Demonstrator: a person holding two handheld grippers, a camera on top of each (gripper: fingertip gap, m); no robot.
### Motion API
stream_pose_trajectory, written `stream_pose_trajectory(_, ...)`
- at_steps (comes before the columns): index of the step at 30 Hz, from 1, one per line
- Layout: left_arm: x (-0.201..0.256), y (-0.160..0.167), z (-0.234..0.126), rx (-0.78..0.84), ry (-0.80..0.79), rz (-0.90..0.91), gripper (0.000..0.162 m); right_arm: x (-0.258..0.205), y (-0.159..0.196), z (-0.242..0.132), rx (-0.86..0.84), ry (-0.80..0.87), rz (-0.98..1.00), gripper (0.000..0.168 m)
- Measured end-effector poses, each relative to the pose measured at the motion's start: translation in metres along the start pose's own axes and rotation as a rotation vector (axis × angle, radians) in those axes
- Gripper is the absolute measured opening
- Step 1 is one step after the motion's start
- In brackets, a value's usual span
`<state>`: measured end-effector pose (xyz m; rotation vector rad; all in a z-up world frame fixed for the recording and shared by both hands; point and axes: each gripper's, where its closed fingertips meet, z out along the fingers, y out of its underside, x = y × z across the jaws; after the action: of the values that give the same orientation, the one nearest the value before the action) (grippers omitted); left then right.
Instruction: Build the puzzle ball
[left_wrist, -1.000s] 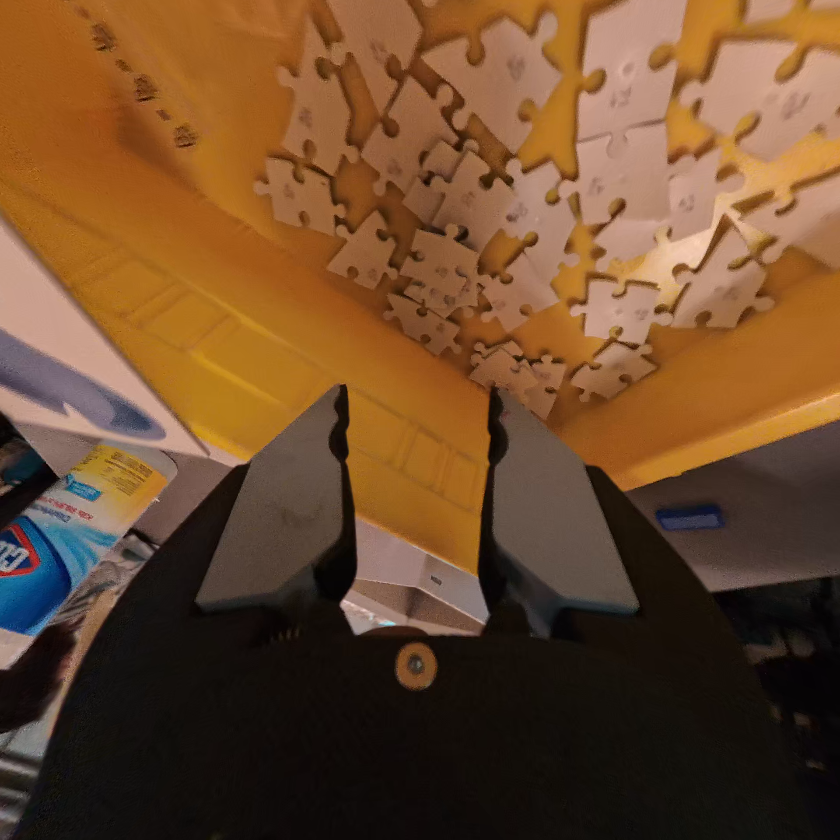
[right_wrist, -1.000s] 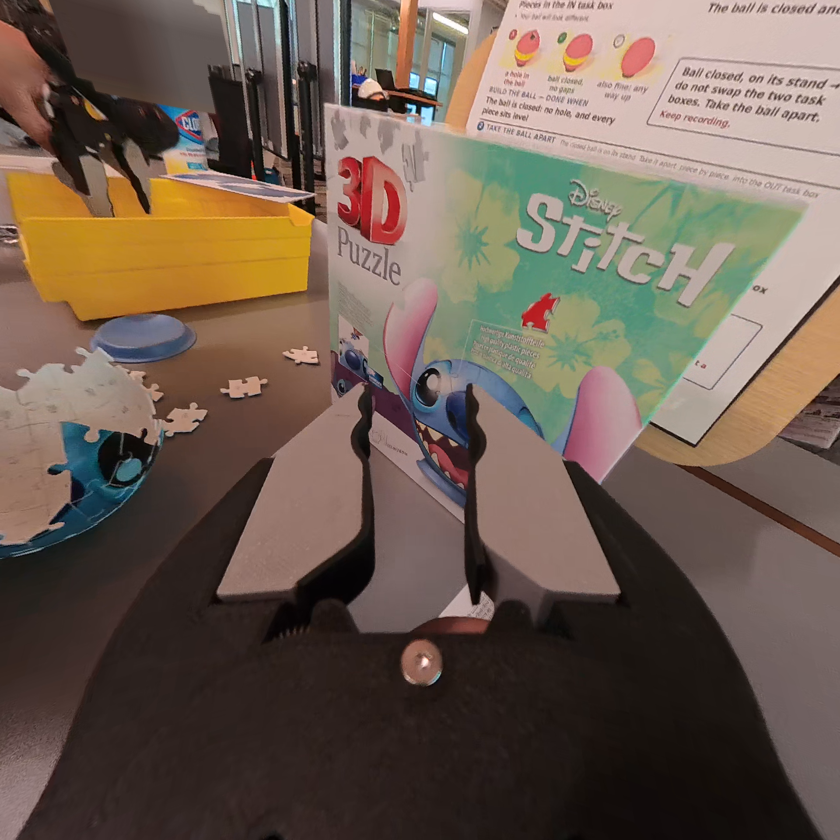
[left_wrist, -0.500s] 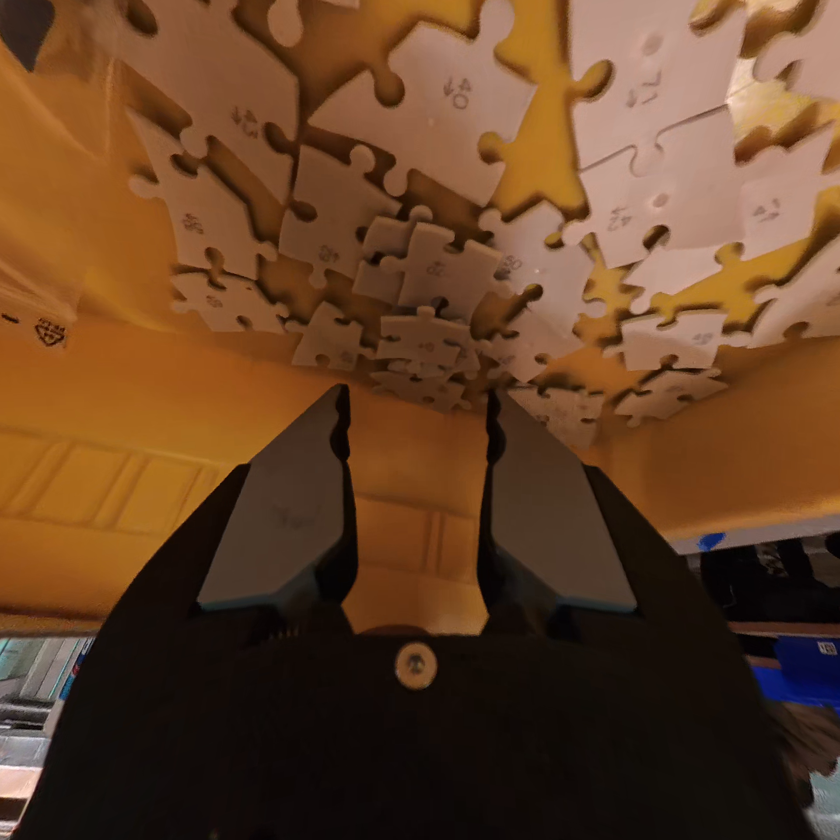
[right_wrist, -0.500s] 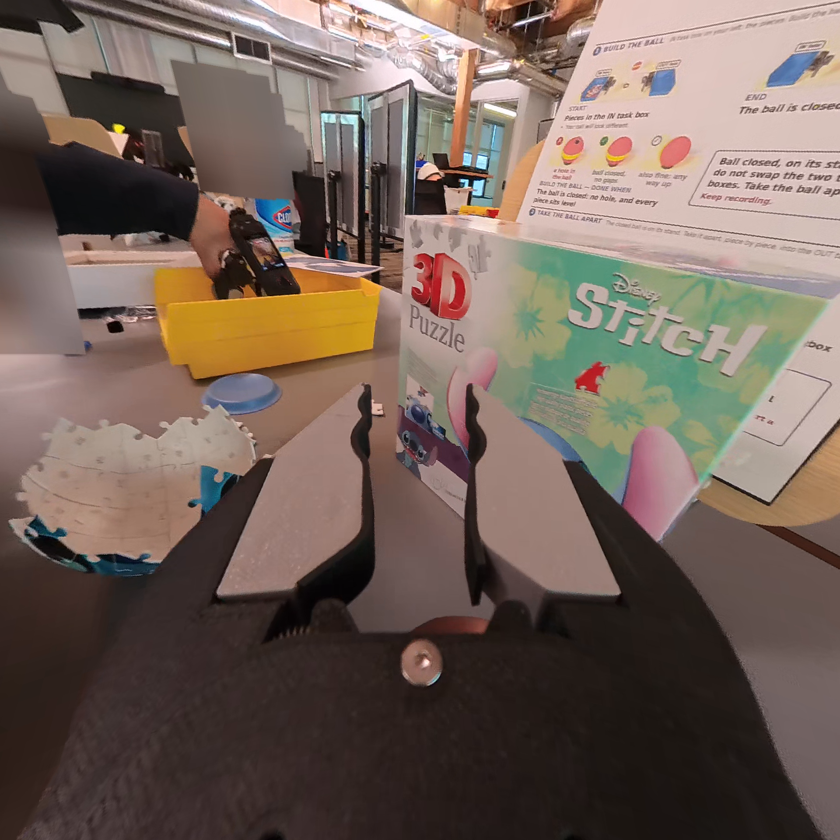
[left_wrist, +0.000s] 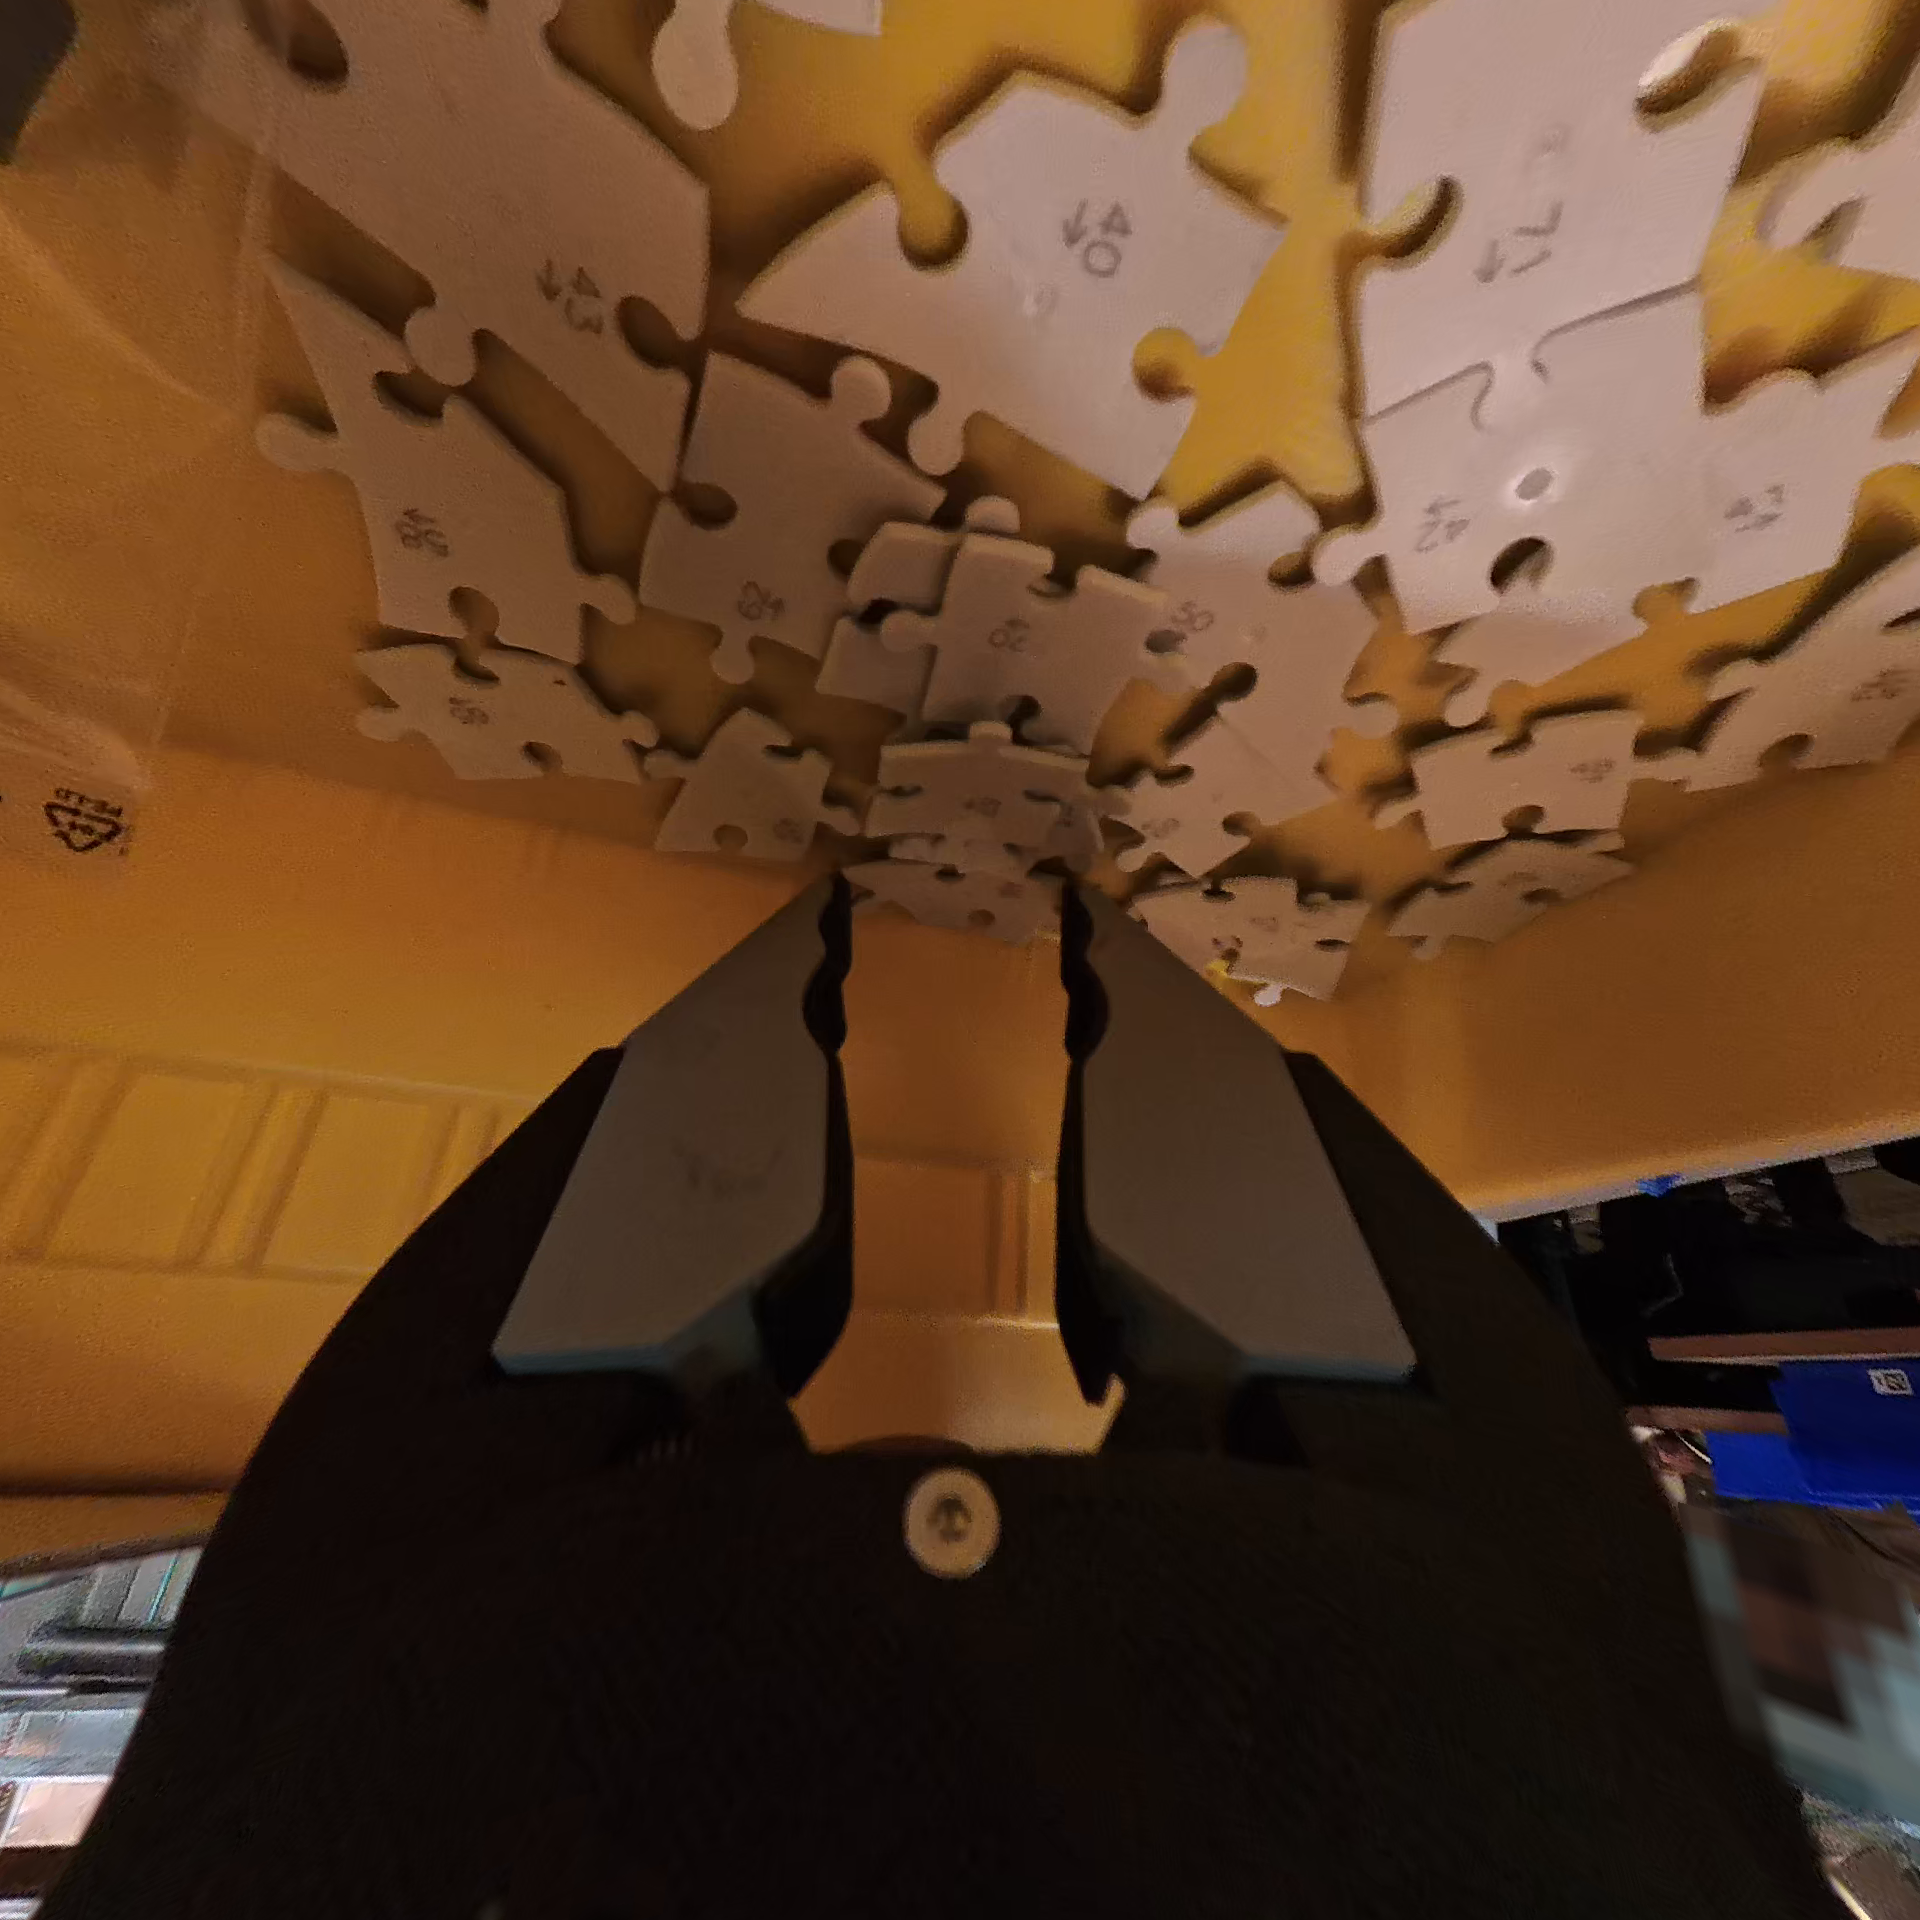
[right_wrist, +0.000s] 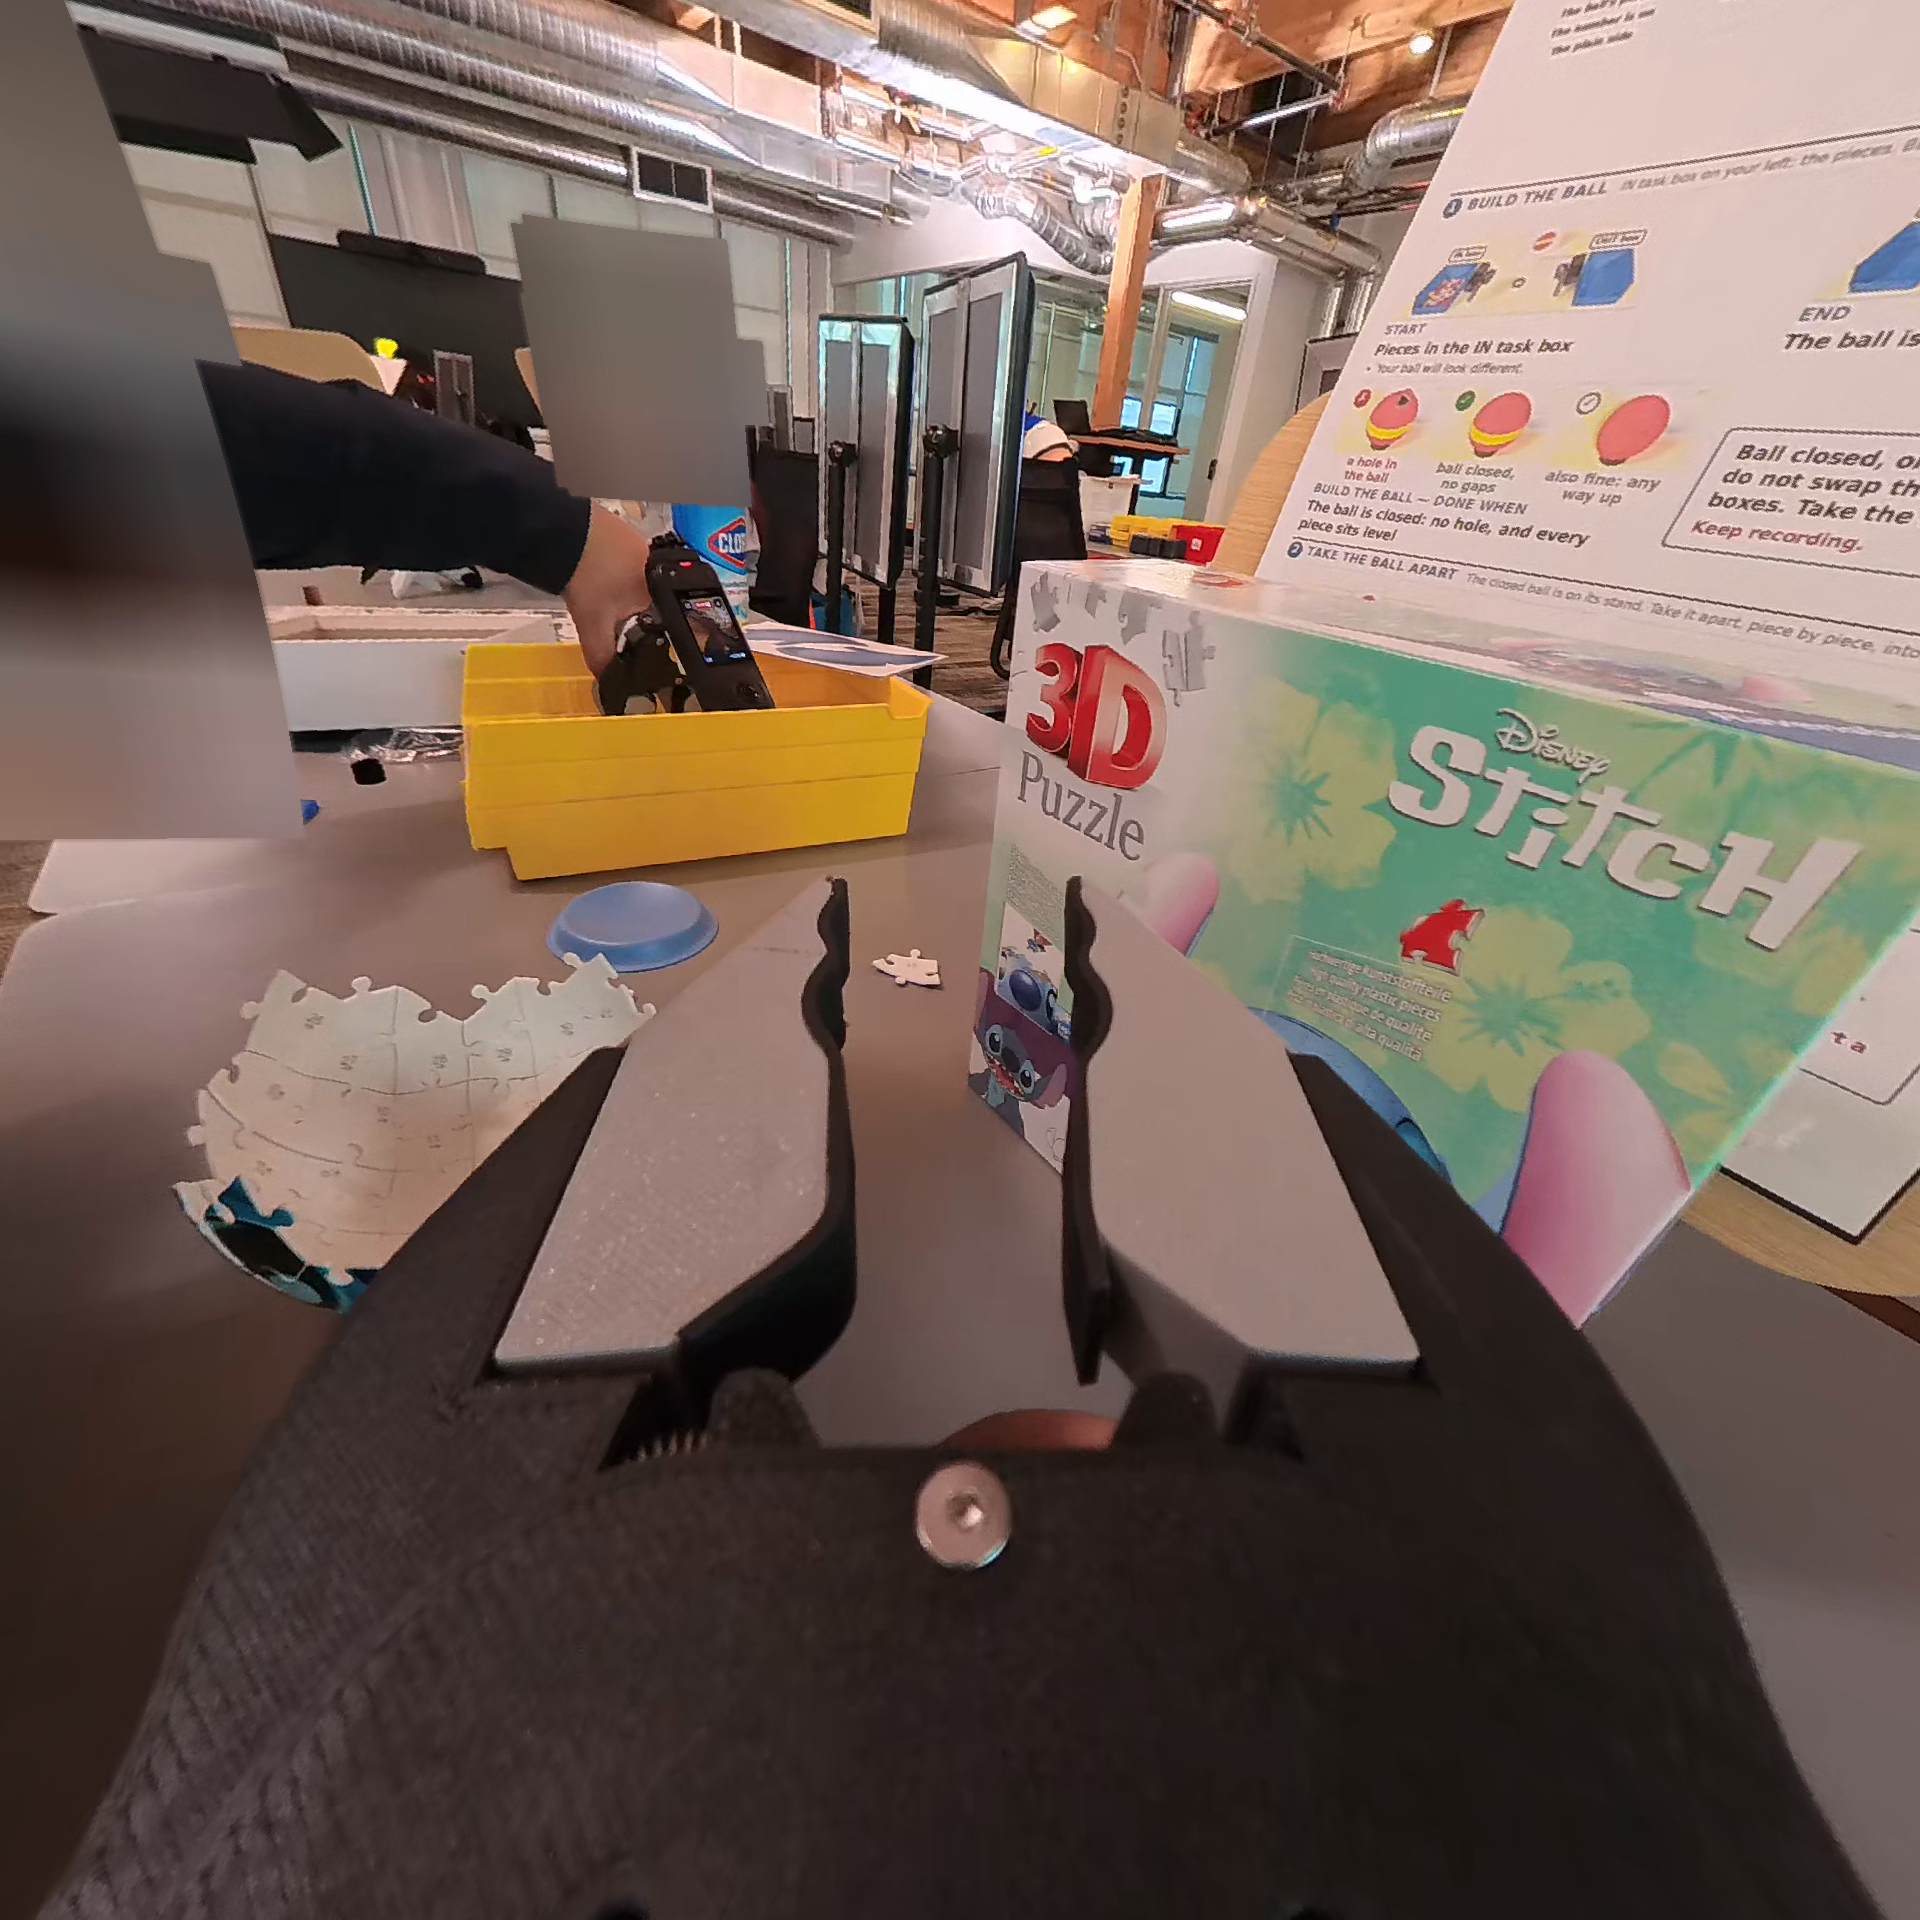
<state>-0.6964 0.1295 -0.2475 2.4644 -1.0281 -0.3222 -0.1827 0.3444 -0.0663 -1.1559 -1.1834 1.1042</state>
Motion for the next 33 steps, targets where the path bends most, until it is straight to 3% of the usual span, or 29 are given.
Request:
stream_pose_trajectory(1, 0.0, 0.0, 0.0, 0.006, -0.009, 0.0, 0.039, 0.0, 0.0, 0.0, -0.001, -0.001, 0.0, 0.038)
stream_pose_trajectory(9, -0.007, 0.015, -0.026, 0.059, -0.158, -0.038, 0.039, -0.002, 0.002, 0.001, -0.01, -0.025, 0.032, 0.038)
stream_pose_trajectory(15, 0.001, 0.012, -0.096, 0.195, -0.389, -0.055, 0.039, -0.013, 0.026, 0.012, -0.146, -0.111, 0.159, 0.043)
stream_pose_trajectory(19, 0.036, -0.023, -0.158, 0.324, -0.647, 0.052, 0.039, -0.021, 0.036, 0.016, -0.229, -0.133, 0.2, 0.045)
stream_pose_trajectory(24, 0.104, -0.094, -0.253, 0.542, -0.924, 0.229, 0.038, -0.055, 0.014, 0.034, -0.226, -0.236, 0.293, 0.045)
stream_pose_trajectory(29, 0.152, -0.156, -0.333, 0.929, -0.978, 0.218, 0.038, -0.084, -0.011, 0.063, -0.188, -0.281, 0.338, 0.044)
stream_pose_trajectory(33, 0.177, -0.192, -0.364, 1.108, -0.991, 0.191, 0.038, -0.099, -0.033, 0.08, -0.131, -0.316, 0.412, 0.045)
